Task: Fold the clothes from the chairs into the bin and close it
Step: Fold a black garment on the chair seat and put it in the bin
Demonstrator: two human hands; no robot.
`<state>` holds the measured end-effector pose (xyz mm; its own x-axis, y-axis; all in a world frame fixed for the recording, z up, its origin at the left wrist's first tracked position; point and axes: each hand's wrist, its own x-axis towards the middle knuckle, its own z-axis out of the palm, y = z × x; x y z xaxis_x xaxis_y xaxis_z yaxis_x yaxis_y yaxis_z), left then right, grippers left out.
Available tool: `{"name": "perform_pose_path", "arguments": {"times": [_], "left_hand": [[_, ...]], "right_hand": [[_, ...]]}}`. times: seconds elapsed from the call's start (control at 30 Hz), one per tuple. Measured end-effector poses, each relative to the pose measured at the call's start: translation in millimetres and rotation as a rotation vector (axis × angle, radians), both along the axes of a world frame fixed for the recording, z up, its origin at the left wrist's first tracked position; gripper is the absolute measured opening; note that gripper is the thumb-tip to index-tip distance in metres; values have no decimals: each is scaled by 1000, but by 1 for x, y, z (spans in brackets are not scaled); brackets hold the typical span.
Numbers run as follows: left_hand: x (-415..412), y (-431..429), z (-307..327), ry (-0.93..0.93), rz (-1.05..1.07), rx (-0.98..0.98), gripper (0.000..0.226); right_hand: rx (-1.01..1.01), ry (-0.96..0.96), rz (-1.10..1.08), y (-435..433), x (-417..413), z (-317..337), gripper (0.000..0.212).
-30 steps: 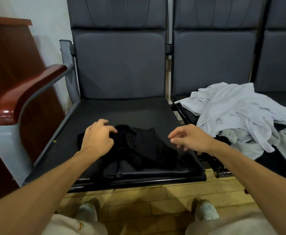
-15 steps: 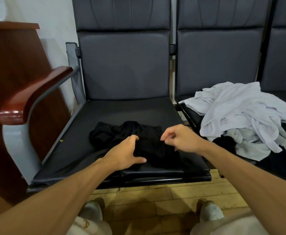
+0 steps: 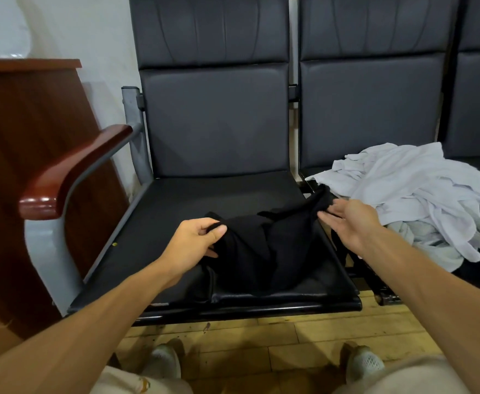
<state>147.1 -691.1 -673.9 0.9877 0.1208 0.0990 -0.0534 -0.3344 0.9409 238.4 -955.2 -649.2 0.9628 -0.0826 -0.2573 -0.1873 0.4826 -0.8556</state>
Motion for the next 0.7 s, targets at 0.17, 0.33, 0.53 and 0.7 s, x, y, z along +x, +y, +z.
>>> {"name": "perform_pose_path", "arguments": {"times": [0.17,0.33,0.53,0.7], "left_hand": [[-1,-9,6,82,61,-141,29],[0,-27,17,187,213,-366,30],[-11,-34,33,215,-102,-449,44],[-12,-9,38,150,-82,-452,36]], "right_hand": [[-1172,-323,161,21,-10,-15,38],[-1141,-536,808,51,-43,-9,65],[-1174,-716,684,69,-43,-18,40],[-1075,-715,514,41,-26,-8,26]]}}
